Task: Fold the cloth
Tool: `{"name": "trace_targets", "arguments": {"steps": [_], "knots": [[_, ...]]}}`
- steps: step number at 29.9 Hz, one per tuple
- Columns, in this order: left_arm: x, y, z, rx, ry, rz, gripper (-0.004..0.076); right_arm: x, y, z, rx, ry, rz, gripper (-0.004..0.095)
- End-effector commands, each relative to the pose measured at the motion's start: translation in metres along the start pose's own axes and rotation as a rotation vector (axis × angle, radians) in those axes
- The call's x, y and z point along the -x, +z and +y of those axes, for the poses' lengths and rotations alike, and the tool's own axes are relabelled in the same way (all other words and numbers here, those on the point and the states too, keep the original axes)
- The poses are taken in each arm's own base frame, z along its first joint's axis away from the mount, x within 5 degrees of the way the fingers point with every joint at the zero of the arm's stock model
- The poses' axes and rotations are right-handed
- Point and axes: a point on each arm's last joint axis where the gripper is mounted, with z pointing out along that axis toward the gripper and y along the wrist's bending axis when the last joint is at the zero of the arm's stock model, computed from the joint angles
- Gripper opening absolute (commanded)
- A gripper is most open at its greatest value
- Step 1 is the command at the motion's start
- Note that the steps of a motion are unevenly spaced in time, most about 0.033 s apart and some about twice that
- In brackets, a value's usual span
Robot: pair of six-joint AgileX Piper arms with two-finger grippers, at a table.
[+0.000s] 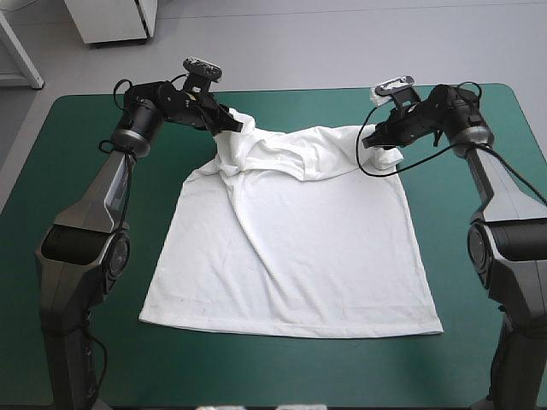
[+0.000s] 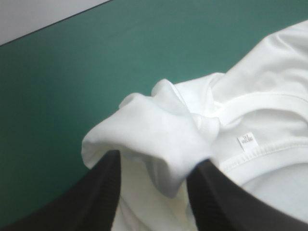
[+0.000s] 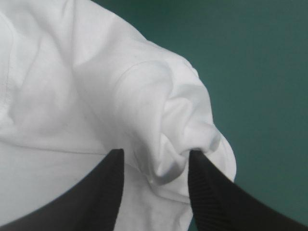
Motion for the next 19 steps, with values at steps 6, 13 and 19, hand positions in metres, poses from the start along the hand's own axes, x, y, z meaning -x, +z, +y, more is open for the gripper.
{"name": "trace_targets", "arguments": {"steps": [6,13,19], "knots": [[0.010,-0.065,-0.003,-0.025,-0.045,0.007,0.0430,0.012,-0.083,-0.005,0.025,0.035,-0.099,0.0518],[-0.009,-0.125,-0.019,0.011,-0.045,0.113,0.0430,-0.006,-0.135,0.018,0.028,0.033,-0.106,0.0518],[-0.046,-0.167,-0.033,0.053,-0.065,0.206,0.0430,-0.051,-0.165,0.045,0.002,0.053,-0.046,0.0518]]}}
